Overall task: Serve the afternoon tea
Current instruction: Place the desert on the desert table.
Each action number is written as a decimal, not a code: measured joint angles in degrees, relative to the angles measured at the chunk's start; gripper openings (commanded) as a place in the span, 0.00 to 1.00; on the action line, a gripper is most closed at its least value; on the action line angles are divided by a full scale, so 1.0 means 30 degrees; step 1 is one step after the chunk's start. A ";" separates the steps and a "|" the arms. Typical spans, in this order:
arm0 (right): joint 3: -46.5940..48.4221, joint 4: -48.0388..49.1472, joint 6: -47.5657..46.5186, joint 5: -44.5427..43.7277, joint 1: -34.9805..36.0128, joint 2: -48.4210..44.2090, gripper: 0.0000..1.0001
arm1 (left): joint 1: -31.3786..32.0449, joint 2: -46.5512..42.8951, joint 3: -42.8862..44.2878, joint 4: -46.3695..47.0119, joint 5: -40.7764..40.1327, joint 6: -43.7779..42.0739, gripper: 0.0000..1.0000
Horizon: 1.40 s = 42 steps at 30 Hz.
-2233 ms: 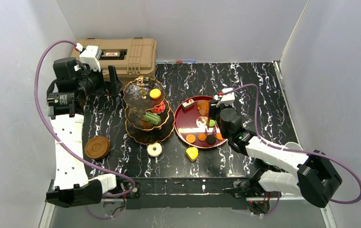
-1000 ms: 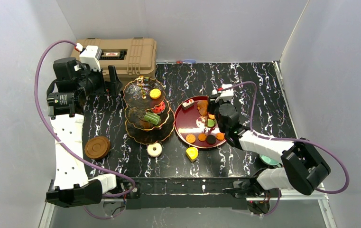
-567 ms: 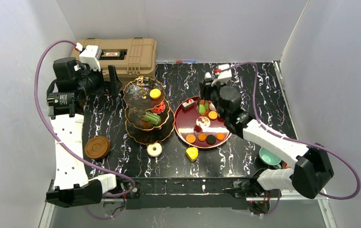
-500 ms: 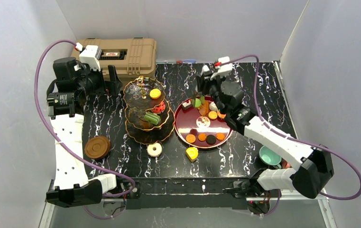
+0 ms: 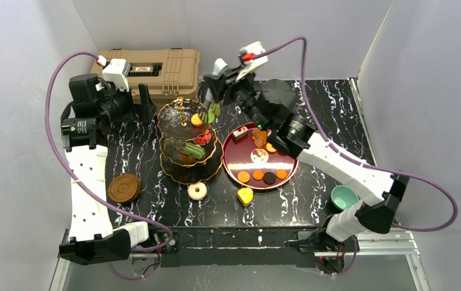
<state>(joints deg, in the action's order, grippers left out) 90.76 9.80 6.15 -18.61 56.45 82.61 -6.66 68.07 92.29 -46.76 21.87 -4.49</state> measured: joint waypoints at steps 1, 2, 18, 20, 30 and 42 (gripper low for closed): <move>0.0342 -0.0117 -0.0080 0.0036 0.0262 0.0364 0.23 | 0.0000 0.0000 0.0000 0.0007 -0.0007 -0.0007 0.98; 0.0721 -0.0240 -0.0131 0.0087 0.0597 0.0801 0.23 | 0.0000 -0.0007 0.0000 0.0000 -0.0007 -0.0007 0.98; 0.3009 -0.0678 -0.0627 0.0270 0.2317 0.3934 0.23 | 0.0000 -0.0015 -0.0051 0.0015 0.0029 0.0160 0.98; 0.3351 -0.0568 -0.0627 0.0270 0.2331 0.4000 0.23 | 0.0000 -0.0058 -0.0197 0.0073 0.0022 0.0160 0.98; 0.3548 -0.0248 -0.0619 0.0270 0.2361 0.4488 0.41 | 0.0000 -0.0153 -0.0364 0.0095 0.0007 0.0131 0.99; 0.3526 0.0240 -0.0627 0.0408 0.2368 0.4488 0.50 | 0.0000 -0.0197 -0.0357 0.0153 0.0007 0.0138 0.99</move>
<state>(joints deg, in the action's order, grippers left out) 101.34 10.52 4.27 -17.39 63.55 96.07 -6.66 67.48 91.22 -46.30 21.89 -4.08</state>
